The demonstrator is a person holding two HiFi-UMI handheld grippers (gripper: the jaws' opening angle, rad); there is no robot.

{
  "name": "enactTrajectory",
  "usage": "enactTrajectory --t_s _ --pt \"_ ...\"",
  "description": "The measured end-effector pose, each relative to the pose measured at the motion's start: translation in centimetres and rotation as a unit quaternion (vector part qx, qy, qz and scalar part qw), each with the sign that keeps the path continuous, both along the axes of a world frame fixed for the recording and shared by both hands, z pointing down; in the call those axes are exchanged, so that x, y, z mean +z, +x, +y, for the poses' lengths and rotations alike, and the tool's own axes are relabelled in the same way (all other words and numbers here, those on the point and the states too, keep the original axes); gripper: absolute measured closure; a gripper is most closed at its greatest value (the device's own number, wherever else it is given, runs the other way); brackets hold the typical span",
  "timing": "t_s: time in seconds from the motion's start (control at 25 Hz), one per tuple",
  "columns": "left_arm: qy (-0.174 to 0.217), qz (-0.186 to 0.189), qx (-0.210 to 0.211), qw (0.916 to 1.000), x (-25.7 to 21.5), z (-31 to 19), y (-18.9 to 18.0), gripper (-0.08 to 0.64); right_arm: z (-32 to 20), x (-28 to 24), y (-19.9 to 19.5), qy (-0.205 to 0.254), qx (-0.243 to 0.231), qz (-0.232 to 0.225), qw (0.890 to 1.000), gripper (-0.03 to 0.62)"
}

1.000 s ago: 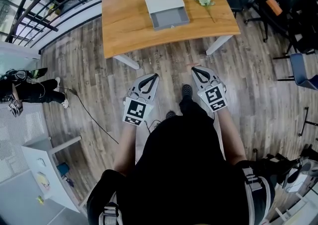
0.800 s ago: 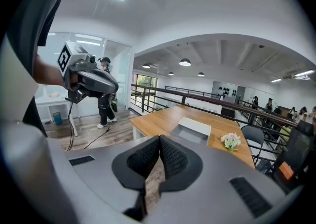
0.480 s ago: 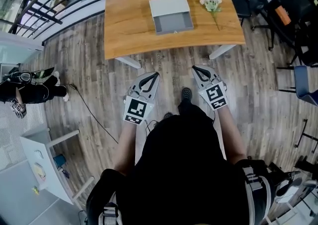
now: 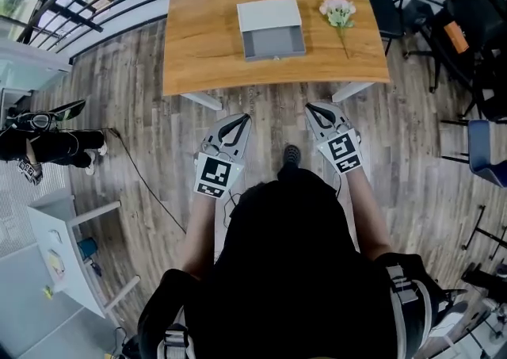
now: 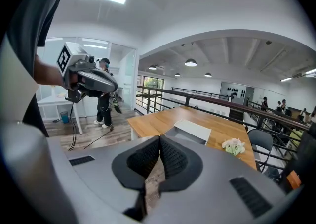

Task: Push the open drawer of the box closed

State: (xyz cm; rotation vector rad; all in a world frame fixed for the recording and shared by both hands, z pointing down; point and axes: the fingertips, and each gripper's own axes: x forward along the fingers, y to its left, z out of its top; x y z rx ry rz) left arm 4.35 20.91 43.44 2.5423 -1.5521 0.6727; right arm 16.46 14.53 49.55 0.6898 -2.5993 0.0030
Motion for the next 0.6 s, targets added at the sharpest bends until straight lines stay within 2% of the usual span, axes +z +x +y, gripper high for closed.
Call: enactTrajectory --t_s 0.32,0.6 --pt "0.006 -0.002 -0.027 0.9996 0.3 -1.9 1.9 0.535 -3.0 0.5 2.2 0.0 -0.016 0.0 1.0 0.577" --pt "0.004 0.01 -0.055 0.9984 1.1 -2.0 1.5 0.535 -3.8 0.9 2.2 0.003 -0.028 0.005 1.0 0.577"
